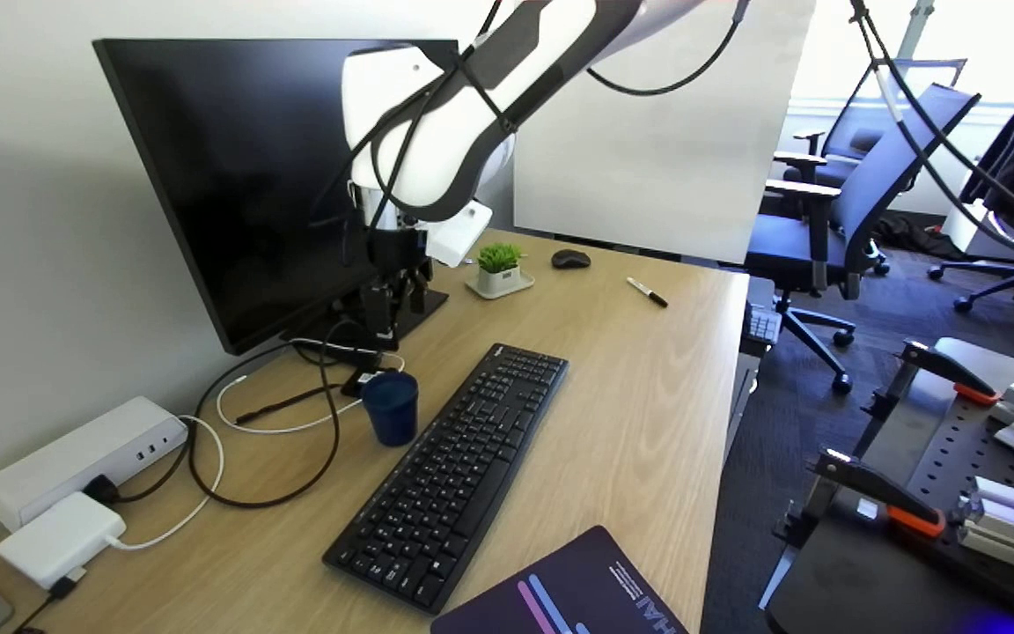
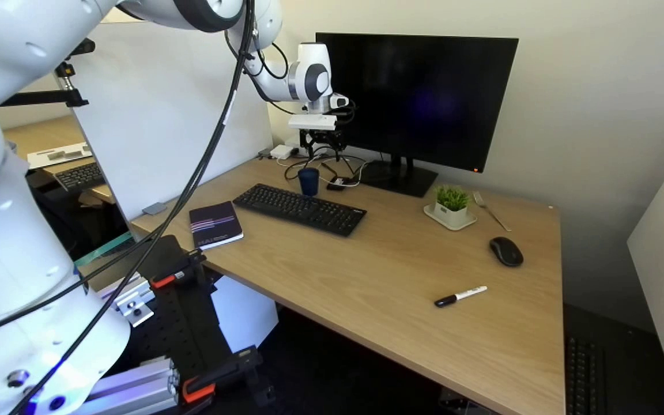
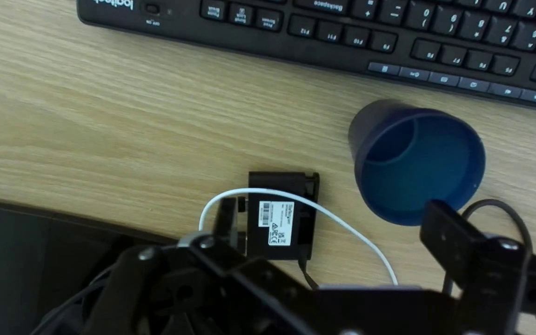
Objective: Move the cup to the right
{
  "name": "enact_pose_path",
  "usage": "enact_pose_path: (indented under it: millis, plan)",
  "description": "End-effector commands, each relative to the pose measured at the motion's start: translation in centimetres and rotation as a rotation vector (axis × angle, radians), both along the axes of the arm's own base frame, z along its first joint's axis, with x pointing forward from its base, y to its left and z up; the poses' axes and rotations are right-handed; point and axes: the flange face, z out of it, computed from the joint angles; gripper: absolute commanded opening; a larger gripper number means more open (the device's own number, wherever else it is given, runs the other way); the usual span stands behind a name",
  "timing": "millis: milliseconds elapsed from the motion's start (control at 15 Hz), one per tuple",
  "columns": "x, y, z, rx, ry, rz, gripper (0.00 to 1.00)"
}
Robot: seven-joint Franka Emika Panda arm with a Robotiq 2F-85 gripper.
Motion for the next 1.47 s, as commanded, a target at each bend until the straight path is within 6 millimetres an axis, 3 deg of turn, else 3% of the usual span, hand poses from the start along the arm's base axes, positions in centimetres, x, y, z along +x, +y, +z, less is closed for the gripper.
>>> enact_pose_path:
  millis: [0,733,1400]
  plan:
    - [0.8,0.6,-0.9,0.015,0.033,-0.026,1.0]
    - [0.9,1.5,-4.1,0.026,0.103,-0.048,1.0]
    - [0.4,2.0,-5.8,0.019,0.139,-0.044,1.0]
